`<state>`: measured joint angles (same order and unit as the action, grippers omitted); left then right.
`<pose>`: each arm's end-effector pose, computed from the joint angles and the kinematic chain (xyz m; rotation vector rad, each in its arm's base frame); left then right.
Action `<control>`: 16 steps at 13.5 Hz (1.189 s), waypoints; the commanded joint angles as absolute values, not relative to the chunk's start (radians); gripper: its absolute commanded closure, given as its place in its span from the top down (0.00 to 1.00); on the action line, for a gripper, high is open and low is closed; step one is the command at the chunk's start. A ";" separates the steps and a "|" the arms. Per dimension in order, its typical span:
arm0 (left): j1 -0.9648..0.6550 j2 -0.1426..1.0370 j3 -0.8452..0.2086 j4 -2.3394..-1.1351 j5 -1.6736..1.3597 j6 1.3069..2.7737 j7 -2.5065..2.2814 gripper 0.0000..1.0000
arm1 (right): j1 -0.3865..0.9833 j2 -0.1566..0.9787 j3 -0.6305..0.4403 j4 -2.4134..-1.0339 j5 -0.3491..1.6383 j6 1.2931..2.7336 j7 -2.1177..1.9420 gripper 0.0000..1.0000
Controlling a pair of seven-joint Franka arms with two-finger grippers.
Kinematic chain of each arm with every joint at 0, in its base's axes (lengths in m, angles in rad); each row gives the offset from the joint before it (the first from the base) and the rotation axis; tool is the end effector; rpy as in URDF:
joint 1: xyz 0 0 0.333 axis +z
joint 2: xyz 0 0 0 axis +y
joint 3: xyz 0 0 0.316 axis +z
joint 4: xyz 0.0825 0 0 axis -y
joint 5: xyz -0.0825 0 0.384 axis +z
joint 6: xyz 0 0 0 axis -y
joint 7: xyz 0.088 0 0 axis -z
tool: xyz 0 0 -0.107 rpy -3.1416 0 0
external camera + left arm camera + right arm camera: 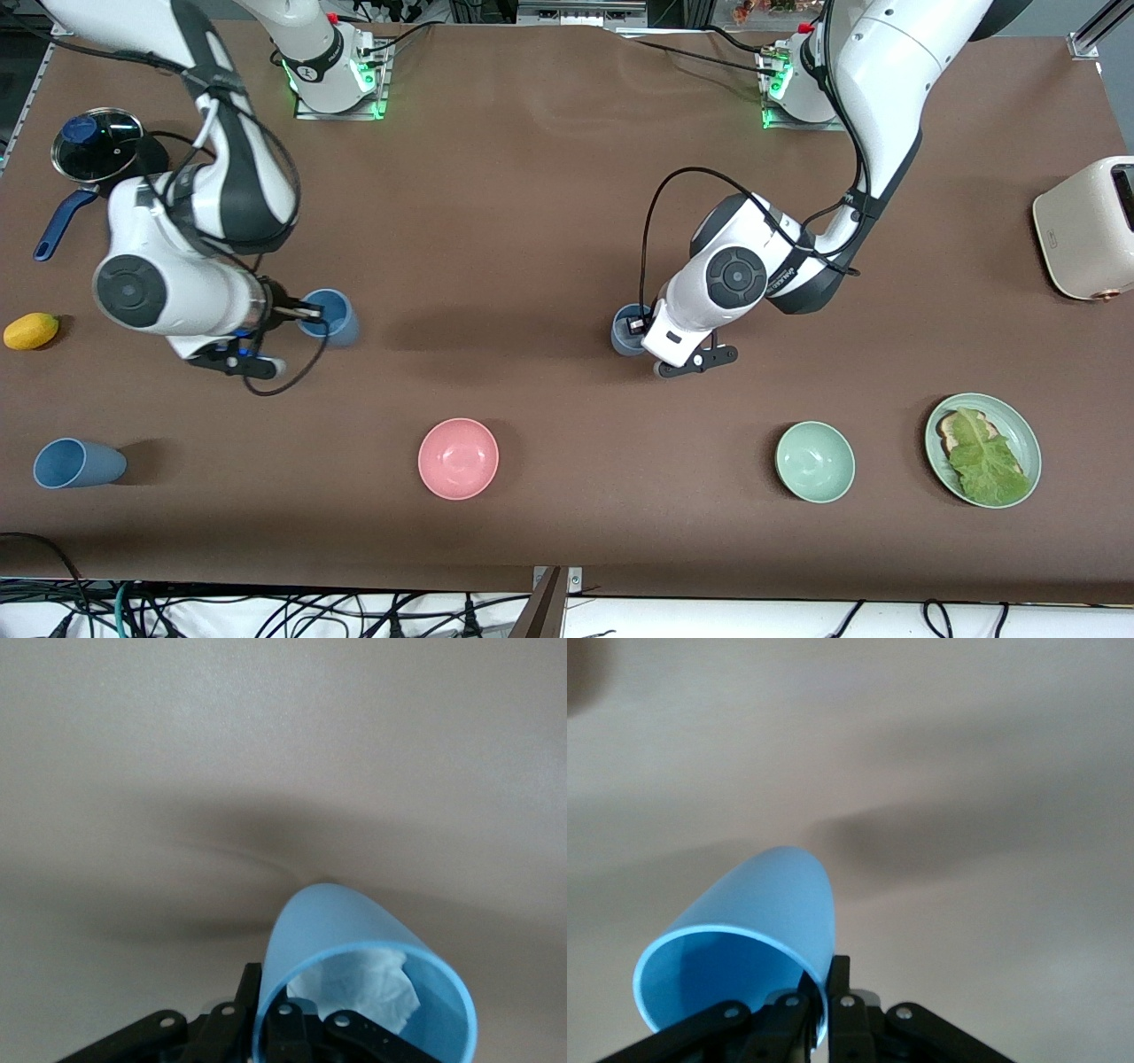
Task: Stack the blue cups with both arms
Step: 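Carry both blue cups toward the table middle, side by side, then lower the right cup into the tissue cup while the left gripper withdraws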
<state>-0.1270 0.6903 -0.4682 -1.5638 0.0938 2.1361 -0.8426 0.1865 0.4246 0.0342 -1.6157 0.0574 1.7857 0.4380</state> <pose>0.6025 -0.3453 0.2690 2.9669 0.4214 -0.2640 0.6272 0.1434 0.3614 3.0755 -0.3676 -0.4095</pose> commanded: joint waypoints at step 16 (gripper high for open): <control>0.219 0.339 -0.453 -1.394 0.149 1.493 -0.127 1.00 | 0.710 0.752 0.031 -1.069 0.258 1.991 1.431 0.00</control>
